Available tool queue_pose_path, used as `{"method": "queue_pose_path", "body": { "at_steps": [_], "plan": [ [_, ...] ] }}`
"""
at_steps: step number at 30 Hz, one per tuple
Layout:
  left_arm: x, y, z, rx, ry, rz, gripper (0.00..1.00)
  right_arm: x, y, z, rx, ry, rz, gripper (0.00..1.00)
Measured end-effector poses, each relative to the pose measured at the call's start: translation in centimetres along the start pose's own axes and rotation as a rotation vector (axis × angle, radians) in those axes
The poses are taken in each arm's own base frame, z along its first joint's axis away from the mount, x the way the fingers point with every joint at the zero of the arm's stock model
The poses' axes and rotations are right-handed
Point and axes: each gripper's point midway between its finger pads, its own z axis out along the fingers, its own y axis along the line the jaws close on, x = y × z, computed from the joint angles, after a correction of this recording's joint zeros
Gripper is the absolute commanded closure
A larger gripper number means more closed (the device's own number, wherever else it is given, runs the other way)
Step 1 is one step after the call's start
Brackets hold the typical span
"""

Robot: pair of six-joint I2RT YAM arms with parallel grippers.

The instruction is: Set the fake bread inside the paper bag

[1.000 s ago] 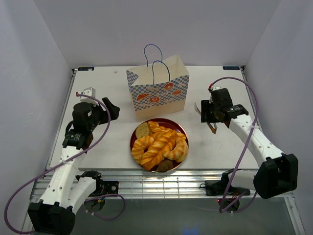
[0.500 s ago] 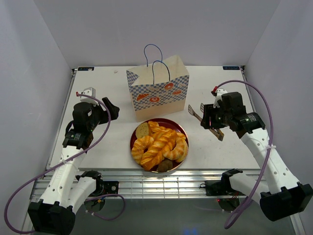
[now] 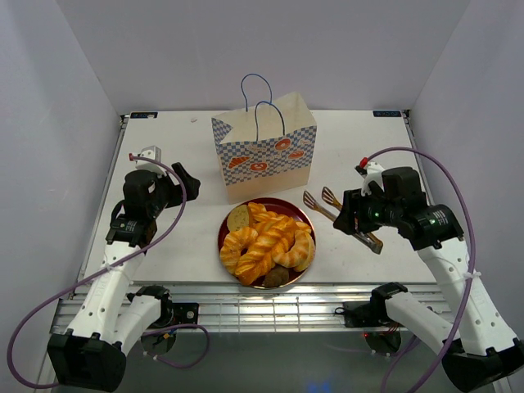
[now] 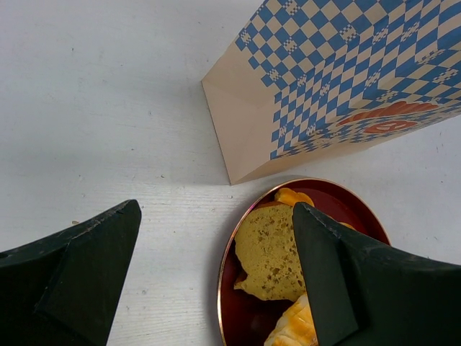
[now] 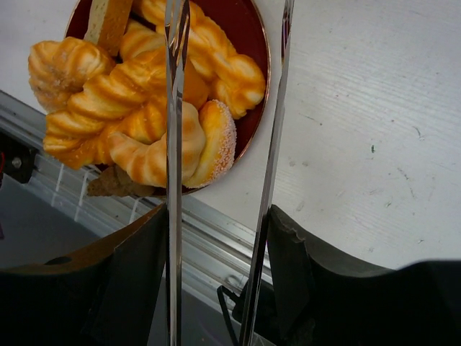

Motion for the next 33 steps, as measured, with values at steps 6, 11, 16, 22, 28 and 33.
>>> {"method": "queue_pose_path", "body": {
  "at_steps": [6,11,16,22,28,33],
  "plan": [
    [0.2,0.1,0.1,-0.001,0.007,0.000,0.04,1.5,1.5,-1.2,-0.068,0.027,-0.002,0.42],
    [0.2,0.0,0.1,0.003,0.009,0.003,0.04,2.5,2.4,-1.8,-0.114,0.040,-0.002,0.43],
    [0.2,-0.1,0.1,0.009,0.012,0.004,0.04,5.1,2.4,-1.2,-0.139,0.103,0.018,0.43],
    [0.3,-0.2,0.1,0.016,0.015,0.004,0.04,6.3,2.5,-0.9,-0.156,0.128,0.031,0.43],
    [0.3,-0.2,0.1,0.016,0.016,0.004,0.04,7.1,2.9,-0.6,-0.184,0.153,0.045,0.43],
    [0.3,-0.3,0.1,0.021,0.018,0.006,0.04,7.2,3.2,-0.7,-0.200,0.153,0.040,0.43]
  ]
}}
